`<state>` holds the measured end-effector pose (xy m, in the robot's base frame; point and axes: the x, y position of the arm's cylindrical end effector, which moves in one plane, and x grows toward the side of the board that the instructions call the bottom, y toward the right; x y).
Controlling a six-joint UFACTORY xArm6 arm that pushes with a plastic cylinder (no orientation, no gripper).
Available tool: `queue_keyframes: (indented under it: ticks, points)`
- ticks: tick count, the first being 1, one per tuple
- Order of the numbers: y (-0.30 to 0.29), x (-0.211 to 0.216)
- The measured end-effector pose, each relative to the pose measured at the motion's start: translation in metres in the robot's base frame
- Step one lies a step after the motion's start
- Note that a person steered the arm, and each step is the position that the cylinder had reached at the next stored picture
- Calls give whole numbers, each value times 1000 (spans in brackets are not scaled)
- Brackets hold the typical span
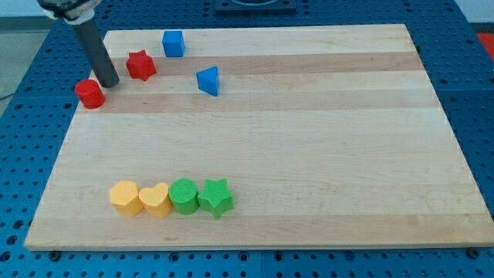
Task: Bring the red circle at the left side of the hexagon
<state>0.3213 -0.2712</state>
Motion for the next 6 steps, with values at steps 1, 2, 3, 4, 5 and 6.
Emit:
queue_keyframes:
  ticks: [1, 2, 3, 4, 5, 6]
  points:
    - [-33, -16]
    - [-22, 30]
    - [27, 102]
    - [44, 122]
    - [45, 92]
    - [55, 113]
